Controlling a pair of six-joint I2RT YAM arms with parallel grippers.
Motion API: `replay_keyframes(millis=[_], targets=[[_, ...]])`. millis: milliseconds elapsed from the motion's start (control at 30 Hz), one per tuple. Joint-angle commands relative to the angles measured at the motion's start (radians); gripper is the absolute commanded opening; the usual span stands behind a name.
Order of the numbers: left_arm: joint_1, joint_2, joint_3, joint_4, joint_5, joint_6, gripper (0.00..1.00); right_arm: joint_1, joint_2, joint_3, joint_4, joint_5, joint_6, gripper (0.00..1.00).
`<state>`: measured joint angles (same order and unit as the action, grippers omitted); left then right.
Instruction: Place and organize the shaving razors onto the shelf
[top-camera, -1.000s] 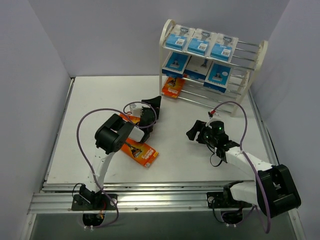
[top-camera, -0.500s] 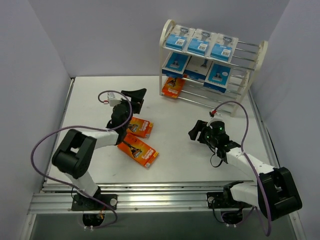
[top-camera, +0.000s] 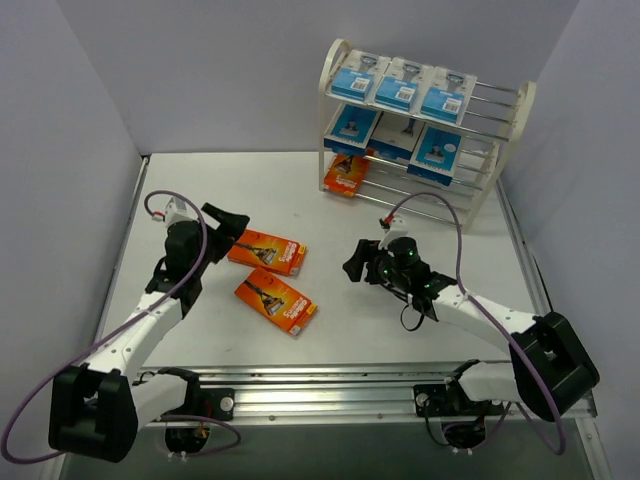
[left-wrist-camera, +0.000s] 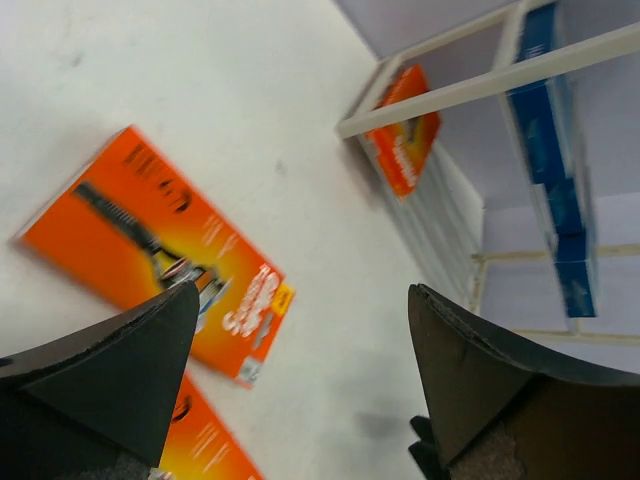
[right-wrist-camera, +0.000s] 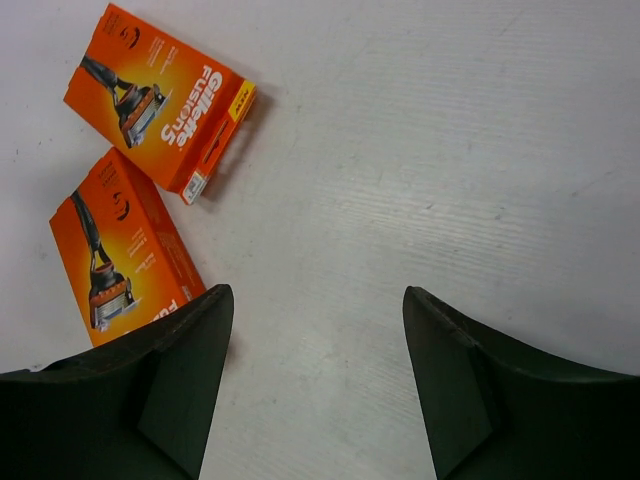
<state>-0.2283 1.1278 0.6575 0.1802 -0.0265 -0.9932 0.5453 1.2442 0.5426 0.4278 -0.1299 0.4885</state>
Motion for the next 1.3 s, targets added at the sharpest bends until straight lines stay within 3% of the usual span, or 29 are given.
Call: replay_keyframes(millis=[0, 300, 633, 900, 1267], targets=[[0.030, -0.059, -0.058, -0.208, 0.017, 0.042, 0.94, 0.056, 0.092, 0.074, 0.060, 0.047, 0.018, 0.64], [0.064, -0.056, -0.144, -0.242, 0.077, 0.031, 0.94, 0.180, 0.262, 0.212, 0.091, 0.030, 0.019, 0.64], [0.061, -0.065, -0.265, -0.197, 0.126, 0.007, 0.94, 0.217, 0.383, 0.243, 0.173, -0.004, 0.038, 0.64], [0.057, -0.071, -0.377, -0.006, 0.114, -0.036, 0.94, 0.254, 0.486, 0.310, 0.201, -0.030, 0.032, 0.64], [-0.026, 0.196, -0.293, 0.274, 0.066, -0.067, 0.94, 0.306, 0.532, 0.292, 0.244, -0.042, 0.064, 0.64]])
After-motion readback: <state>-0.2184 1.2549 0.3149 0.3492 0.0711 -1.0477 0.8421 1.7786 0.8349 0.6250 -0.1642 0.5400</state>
